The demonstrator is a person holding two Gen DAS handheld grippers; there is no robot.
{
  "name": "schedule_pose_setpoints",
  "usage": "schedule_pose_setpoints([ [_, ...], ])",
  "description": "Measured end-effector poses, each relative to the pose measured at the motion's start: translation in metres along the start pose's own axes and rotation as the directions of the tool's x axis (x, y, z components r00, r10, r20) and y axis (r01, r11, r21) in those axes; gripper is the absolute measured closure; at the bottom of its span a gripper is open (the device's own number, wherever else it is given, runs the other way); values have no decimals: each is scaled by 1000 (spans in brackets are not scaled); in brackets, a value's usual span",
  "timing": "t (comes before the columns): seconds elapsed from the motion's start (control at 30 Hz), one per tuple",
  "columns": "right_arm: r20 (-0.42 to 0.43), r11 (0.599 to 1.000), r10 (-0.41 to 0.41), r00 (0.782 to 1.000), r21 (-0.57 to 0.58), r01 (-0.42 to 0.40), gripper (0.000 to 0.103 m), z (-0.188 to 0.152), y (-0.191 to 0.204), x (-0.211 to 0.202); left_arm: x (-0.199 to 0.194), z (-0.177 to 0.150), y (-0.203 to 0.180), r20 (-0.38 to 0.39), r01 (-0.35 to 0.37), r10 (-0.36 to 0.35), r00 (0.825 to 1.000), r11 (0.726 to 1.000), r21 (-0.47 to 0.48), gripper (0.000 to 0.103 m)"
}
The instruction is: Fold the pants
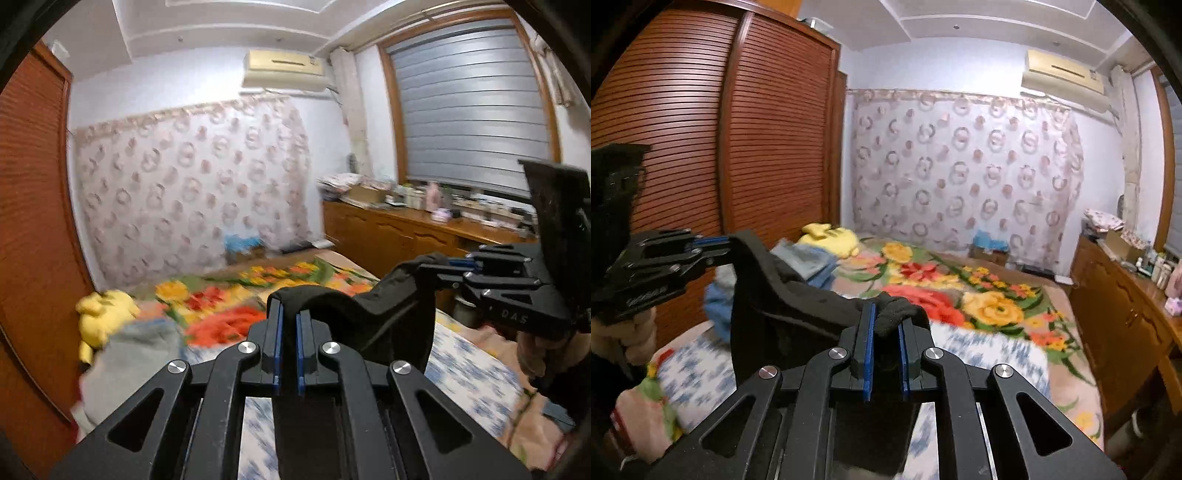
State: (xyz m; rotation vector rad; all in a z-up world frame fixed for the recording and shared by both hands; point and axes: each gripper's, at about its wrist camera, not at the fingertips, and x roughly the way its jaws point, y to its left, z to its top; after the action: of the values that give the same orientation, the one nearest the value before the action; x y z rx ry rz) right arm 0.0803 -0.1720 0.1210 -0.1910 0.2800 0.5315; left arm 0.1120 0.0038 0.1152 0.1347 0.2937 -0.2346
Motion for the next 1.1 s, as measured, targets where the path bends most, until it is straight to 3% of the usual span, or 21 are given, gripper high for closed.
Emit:
schedule_pose_setpoints([
  [0.1,44,999,-42,998,7,42,93,29,-8,19,8,23,11,46,-28,29,999,999,-21,96],
  [0.2,31,999,-32,999,30,31,93,37,-15,27,8,12,10,16,-20,20,1000,1000,-17,96],
  [0.4,-129,1000,10,992,-20,-13,93,-32,6,40,12,-72,-5,-131,29,-33,991,999,-31,96],
  [0.53,-262,997,68,963,-2,-71,93,-88,24,48,10,-136,-21,-245,32,-37,969,999,-24,96],
  [0.63,-312,994,112,943,21,-111,93,-113,35,47,5,-163,-30,-294,43,-61,954,997,-64,96],
  [0.8,-341,989,145,929,58,-133,93,-132,36,46,-5,-180,-39,-324,42,-73,943,994,-102,96],
  [1.1,-359,978,187,914,154,-139,93,-157,23,62,1,-196,-45,-369,10,-35,929,997,-70,96],
])
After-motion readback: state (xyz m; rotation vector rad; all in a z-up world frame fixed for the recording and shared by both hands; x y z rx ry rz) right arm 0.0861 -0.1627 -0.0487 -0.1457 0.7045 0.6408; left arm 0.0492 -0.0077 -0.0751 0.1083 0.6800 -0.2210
